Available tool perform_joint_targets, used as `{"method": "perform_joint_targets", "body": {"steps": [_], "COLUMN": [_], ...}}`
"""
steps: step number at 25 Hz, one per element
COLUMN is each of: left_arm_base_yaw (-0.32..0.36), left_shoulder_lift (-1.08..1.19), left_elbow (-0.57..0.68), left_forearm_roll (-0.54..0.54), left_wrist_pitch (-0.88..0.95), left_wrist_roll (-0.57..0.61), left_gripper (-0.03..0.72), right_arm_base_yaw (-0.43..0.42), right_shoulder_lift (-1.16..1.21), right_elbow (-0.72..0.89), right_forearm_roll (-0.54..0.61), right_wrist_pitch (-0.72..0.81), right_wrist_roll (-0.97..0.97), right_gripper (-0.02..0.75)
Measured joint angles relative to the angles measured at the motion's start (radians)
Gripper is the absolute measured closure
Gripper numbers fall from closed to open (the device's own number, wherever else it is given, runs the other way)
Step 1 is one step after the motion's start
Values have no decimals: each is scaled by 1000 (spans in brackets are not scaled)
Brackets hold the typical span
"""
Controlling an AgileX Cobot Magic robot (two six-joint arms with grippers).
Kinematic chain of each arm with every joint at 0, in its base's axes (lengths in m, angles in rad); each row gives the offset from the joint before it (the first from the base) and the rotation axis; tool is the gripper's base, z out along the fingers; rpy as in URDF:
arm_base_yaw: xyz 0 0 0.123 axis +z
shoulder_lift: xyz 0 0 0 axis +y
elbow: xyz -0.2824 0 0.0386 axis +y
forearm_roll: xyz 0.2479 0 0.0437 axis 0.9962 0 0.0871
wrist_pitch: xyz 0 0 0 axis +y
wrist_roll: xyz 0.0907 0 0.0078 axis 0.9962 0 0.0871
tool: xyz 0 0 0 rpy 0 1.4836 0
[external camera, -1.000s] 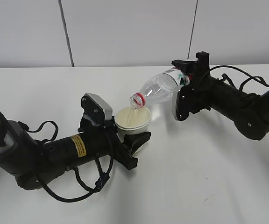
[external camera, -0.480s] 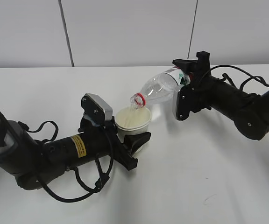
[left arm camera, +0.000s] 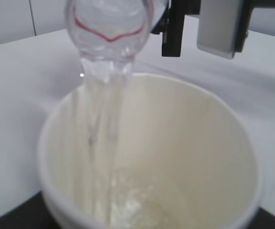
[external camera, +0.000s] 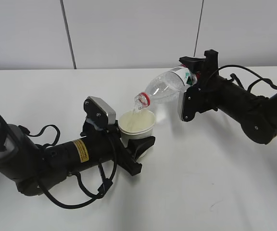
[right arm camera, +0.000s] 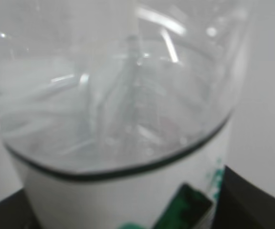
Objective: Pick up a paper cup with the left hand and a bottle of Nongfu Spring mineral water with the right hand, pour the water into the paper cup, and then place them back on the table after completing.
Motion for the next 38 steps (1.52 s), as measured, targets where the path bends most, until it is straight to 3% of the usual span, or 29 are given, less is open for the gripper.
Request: {"method": "perform_joint_targets", "body": {"steps": [28, 38], "left_arm_base_yaw": [0, 0], "left_shoulder_lift": [0, 0], "left_elbow": [0, 0], "left_forearm_roll": [-15, -27], "left_wrist_pitch": [7, 7], "left_wrist_roll": [0, -1], "left_gripper": [284, 284], "right_arm_base_yaw": [0, 0], "right_shoulder_lift": [-2, -2], "right_elbow": [6, 17], "right_forearm_roll": [0, 13], "right_wrist_pitch": [-11, -14], "right_wrist_roll": [6, 124], "right_gripper": [278, 278]}}
